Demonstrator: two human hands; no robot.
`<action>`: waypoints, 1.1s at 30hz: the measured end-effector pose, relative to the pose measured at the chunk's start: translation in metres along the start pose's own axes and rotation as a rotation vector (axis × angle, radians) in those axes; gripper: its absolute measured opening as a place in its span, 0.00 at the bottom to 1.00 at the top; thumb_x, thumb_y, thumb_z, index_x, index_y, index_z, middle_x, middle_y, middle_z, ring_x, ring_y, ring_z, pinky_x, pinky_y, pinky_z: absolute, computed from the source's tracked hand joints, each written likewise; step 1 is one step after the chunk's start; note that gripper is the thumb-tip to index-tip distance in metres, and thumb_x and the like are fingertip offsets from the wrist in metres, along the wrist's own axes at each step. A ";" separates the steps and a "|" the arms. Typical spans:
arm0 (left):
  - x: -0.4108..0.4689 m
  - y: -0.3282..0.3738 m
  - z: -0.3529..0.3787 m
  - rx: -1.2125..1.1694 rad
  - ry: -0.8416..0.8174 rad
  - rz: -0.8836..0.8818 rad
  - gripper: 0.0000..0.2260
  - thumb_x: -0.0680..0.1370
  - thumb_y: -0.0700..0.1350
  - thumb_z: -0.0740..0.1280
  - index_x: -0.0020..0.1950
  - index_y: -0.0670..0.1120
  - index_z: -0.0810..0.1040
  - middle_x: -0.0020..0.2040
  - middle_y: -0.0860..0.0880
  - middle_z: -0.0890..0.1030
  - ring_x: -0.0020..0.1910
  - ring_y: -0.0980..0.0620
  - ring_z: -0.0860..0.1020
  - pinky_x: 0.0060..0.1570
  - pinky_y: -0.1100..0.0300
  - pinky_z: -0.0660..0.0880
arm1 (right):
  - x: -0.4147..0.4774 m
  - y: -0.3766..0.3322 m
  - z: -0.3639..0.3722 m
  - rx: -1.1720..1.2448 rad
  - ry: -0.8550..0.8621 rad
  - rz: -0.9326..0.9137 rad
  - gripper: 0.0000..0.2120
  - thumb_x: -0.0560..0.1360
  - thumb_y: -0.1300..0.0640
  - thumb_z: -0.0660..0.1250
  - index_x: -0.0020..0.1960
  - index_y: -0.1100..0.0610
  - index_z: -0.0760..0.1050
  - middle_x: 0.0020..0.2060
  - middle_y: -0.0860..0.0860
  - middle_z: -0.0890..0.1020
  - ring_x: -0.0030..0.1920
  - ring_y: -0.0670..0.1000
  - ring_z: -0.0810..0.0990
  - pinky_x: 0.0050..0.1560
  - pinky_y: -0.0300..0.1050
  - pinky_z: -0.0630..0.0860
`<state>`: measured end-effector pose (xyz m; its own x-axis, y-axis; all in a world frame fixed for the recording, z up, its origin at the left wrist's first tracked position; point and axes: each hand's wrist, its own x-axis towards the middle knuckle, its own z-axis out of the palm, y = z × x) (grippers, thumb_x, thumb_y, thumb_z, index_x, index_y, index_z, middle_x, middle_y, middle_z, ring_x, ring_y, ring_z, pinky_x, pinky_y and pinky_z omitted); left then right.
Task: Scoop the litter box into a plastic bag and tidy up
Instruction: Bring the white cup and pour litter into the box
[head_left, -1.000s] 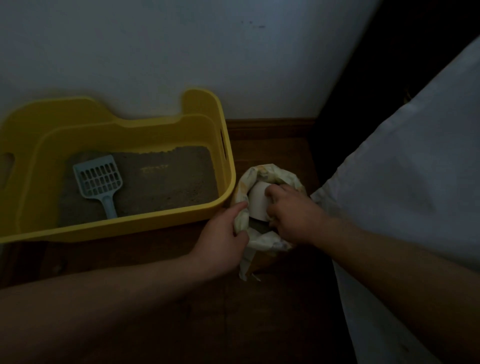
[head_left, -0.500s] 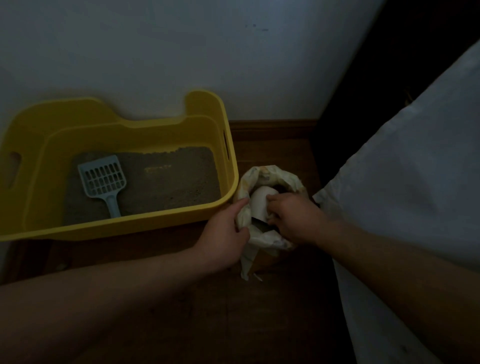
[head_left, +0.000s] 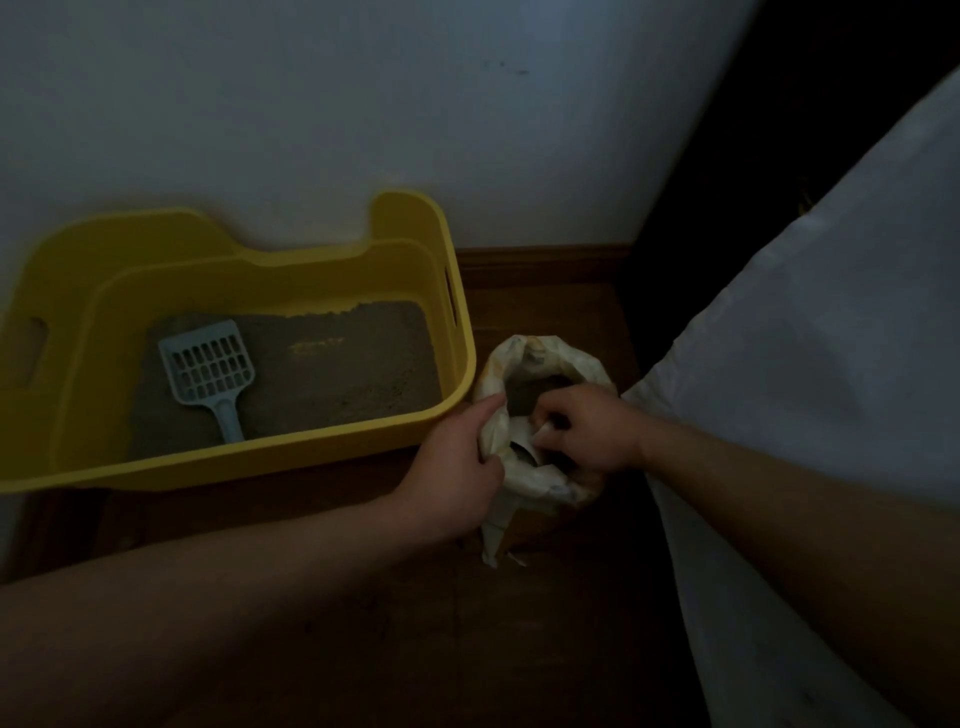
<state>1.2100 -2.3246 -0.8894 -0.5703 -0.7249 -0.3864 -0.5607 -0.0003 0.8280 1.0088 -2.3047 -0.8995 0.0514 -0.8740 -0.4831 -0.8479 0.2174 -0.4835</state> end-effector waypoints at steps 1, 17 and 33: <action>-0.001 0.000 0.000 0.004 0.000 0.001 0.32 0.79 0.37 0.65 0.78 0.58 0.59 0.77 0.53 0.62 0.65 0.55 0.73 0.61 0.53 0.78 | 0.001 0.000 -0.002 0.022 -0.010 0.010 0.09 0.77 0.53 0.66 0.40 0.44 0.73 0.41 0.45 0.79 0.44 0.46 0.78 0.45 0.45 0.76; -0.011 0.003 -0.005 0.203 0.045 -0.019 0.31 0.77 0.41 0.68 0.77 0.57 0.62 0.73 0.50 0.68 0.60 0.46 0.78 0.55 0.49 0.81 | 0.005 0.017 -0.018 0.414 0.012 0.153 0.11 0.72 0.57 0.69 0.32 0.47 0.80 0.47 0.54 0.85 0.54 0.55 0.82 0.60 0.61 0.77; -0.018 0.001 -0.007 0.244 0.090 -0.010 0.31 0.75 0.41 0.69 0.76 0.57 0.65 0.69 0.49 0.71 0.60 0.51 0.76 0.54 0.53 0.80 | -0.016 0.017 -0.028 0.495 0.135 0.167 0.14 0.76 0.63 0.68 0.32 0.53 0.78 0.34 0.55 0.83 0.38 0.51 0.79 0.46 0.52 0.76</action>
<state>1.2241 -2.3162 -0.8784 -0.5146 -0.7840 -0.3473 -0.7006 0.1508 0.6975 0.9791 -2.2990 -0.8792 -0.1589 -0.8508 -0.5009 -0.4868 0.5089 -0.7100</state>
